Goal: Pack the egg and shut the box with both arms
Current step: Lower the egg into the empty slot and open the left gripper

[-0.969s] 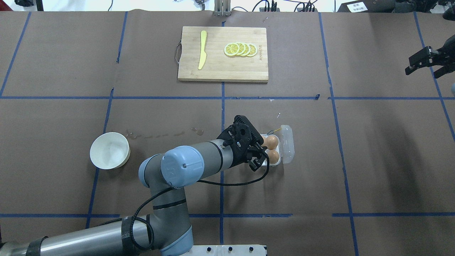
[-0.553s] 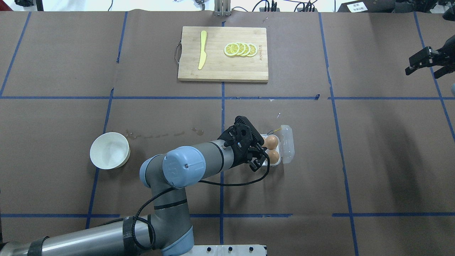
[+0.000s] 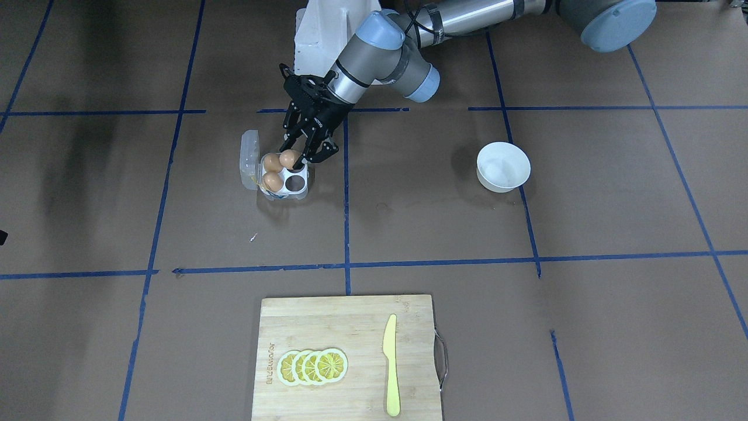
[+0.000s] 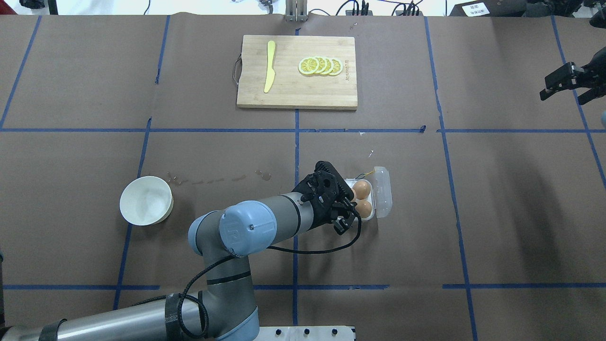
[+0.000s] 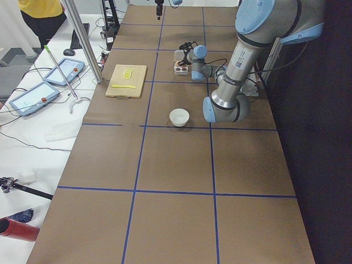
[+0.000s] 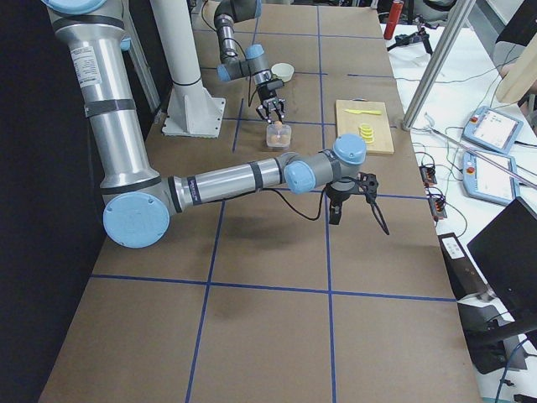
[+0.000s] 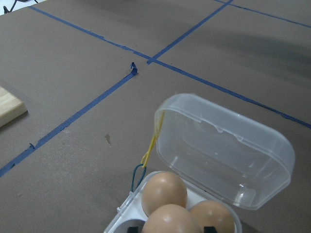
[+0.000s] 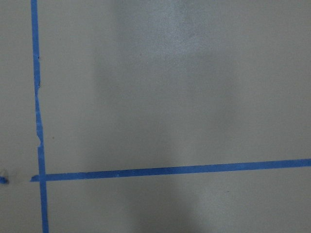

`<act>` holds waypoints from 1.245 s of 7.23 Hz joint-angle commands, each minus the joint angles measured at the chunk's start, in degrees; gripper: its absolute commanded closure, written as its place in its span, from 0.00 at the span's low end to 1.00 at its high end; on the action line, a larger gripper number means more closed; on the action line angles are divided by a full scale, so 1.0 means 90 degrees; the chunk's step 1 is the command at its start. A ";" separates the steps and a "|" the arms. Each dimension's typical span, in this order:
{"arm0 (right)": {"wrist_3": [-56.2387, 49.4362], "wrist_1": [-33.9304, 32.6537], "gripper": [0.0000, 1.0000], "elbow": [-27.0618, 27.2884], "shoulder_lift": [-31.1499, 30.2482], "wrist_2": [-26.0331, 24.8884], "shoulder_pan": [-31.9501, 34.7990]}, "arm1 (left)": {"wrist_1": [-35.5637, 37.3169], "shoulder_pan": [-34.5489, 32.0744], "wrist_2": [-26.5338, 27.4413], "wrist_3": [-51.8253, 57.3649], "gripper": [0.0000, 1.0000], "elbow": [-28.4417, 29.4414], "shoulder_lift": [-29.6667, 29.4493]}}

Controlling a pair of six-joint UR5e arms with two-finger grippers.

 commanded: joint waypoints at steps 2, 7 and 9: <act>0.0068 0.0000 0.00 -0.0001 -0.0003 0.0000 0.0000 | -0.0027 0.0173 0.0462 0.0010 0.00 -0.0013 -0.0012; 0.0321 0.0290 0.00 0.0106 0.0026 -0.0019 -0.0310 | 0.0584 -0.0273 0.0472 0.0000 0.00 -0.0936 0.0289; 0.1029 0.0896 0.00 0.0203 0.0055 -0.0049 -0.0730 | 0.2356 -0.0907 0.0307 -0.0058 0.00 -0.2079 0.0359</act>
